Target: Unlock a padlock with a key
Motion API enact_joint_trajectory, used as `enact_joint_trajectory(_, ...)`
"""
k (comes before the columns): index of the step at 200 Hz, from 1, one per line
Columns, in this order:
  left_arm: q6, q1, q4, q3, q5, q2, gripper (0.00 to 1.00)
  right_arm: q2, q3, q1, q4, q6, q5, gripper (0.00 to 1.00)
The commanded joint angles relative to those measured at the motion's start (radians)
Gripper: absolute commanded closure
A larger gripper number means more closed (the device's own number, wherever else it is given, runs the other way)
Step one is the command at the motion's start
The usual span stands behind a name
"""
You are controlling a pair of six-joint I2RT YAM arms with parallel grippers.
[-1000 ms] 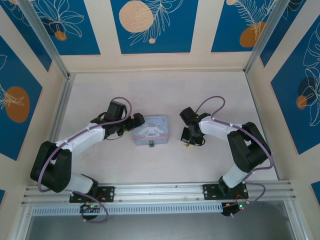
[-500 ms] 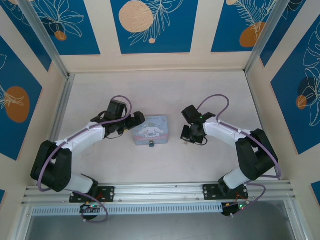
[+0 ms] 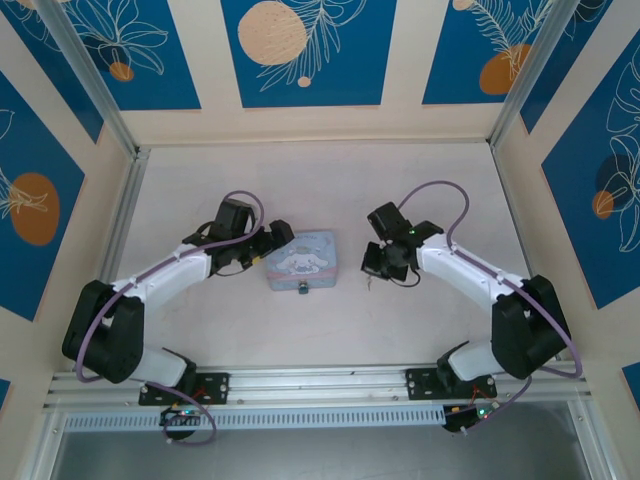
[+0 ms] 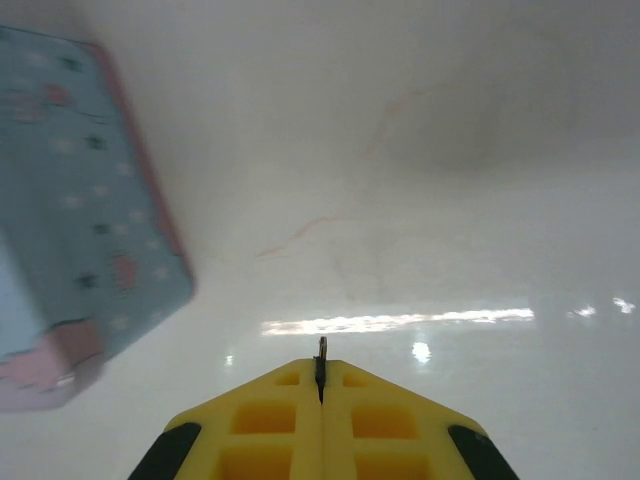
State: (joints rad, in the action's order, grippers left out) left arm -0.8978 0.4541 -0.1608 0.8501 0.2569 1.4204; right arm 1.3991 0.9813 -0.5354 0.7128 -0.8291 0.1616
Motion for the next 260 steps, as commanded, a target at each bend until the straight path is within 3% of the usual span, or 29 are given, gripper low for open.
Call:
enact_joint_trajectory(1, -0.094, 0.021, 0.048, 0.033, 0.055, -0.036, 0.0, -0.038, 0.1, -0.015, 0.047, 0.019, -0.054, 1.0)
enact_joint_trajectory(38, -0.26, 0.049, 0.093, 0.081, 0.057, -0.024, 0.0, -0.003, 0.261, -0.04, 0.044, 0.006, -0.1, 1.0)
enact_joint_trajectory(81, -0.593, 0.076, 0.264, 0.043, 0.03, 0.007, 0.02, 0.098, 0.438, -0.084, 0.003, -0.05, -0.129, 1.0)
enact_joint_trajectory(131, -0.874, 0.099, 0.427, -0.025, -0.063, -0.003, 0.15, 0.181, 0.533, -0.121, -0.067, -0.128, -0.135, 1.0)
enact_joint_trajectory(186, -1.012, 0.124, 0.541, -0.058, -0.11, 0.019, 0.26, 0.249, 0.576, -0.157, -0.128, -0.181, -0.135, 1.0)
enact_joint_trajectory(244, -1.051, 0.152, 0.593, -0.063, -0.124, 0.036, 0.29, 0.293, 0.613, -0.178, -0.148, -0.199, -0.127, 1.0)
enact_joint_trajectory(260, -1.06, 0.151, 0.605, -0.076, -0.138, 0.03, 0.34, 0.295, 0.607, -0.178, -0.148, -0.199, -0.127, 1.0)
